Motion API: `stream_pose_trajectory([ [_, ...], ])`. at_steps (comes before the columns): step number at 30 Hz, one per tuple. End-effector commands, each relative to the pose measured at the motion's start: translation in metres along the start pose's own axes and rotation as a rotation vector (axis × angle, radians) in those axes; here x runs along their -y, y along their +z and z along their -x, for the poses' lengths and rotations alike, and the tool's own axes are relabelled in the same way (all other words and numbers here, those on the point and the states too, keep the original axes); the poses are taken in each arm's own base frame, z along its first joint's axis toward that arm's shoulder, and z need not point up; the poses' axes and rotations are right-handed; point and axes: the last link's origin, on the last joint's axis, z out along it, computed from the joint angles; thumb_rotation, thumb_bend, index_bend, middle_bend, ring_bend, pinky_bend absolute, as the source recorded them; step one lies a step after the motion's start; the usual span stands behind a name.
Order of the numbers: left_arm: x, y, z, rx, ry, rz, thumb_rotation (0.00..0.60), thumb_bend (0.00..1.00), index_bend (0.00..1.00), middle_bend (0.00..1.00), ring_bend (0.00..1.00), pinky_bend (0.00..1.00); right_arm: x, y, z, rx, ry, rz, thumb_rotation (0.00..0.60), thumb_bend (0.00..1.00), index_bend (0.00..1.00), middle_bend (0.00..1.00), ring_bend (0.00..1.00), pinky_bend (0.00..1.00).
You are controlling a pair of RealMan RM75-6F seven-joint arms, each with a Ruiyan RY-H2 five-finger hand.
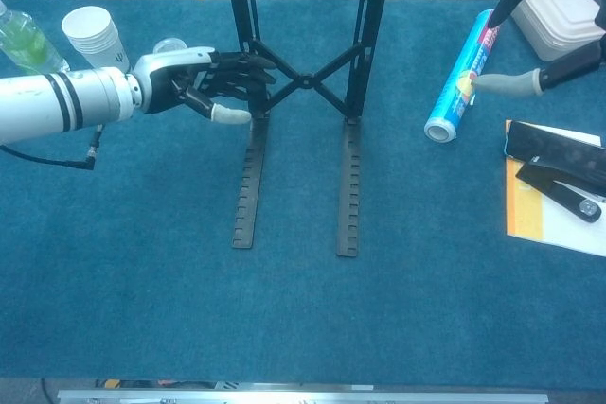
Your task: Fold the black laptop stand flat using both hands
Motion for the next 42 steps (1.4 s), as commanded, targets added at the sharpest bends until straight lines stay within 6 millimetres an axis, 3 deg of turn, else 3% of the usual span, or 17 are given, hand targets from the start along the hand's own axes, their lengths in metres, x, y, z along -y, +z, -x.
stream_pose_trajectory([
  [1, 0.000, 0.002, 0.000, -0.008, -0.008, 0.014, 0.600, 0.25, 0.10, 0.12, 0.08, 0.08, 0.000, 0.000, 0.000, 0.001, 0.001, 0.001, 0.600, 0.11, 0.09, 0.26, 0.12, 0.38],
  [12, 0.003, 0.009, -0.003, -0.048, -0.040, 0.042, 0.600, 0.25, 0.10, 0.12, 0.08, 0.08, -0.001, 0.000, 0.001, 0.002, 0.004, 0.002, 0.600, 0.11, 0.09, 0.26, 0.12, 0.38],
  [24, 0.012, 0.001, -0.002, -0.038, -0.017, 0.031, 0.600, 0.25, 0.10, 0.13, 0.08, 0.08, 0.002, 0.000, 0.003, 0.013, 0.006, -0.001, 0.600, 0.11, 0.09, 0.26, 0.12, 0.38],
  [34, 0.012, -0.043, -0.022, -0.072, 0.139, -0.012, 0.600, 0.25, 0.10, 0.13, 0.08, 0.08, 0.005, 0.005, 0.003, 0.003, -0.018, -0.036, 0.600, 0.11, 0.09, 0.26, 0.12, 0.36],
  [42, 0.012, -0.085, -0.046, -0.162, 0.274, -0.077, 0.600, 0.25, 0.10, 0.13, 0.08, 0.08, -0.010, 0.016, 0.006, -0.001, -0.079, 0.016, 0.600, 0.11, 0.09, 0.23, 0.07, 0.17],
])
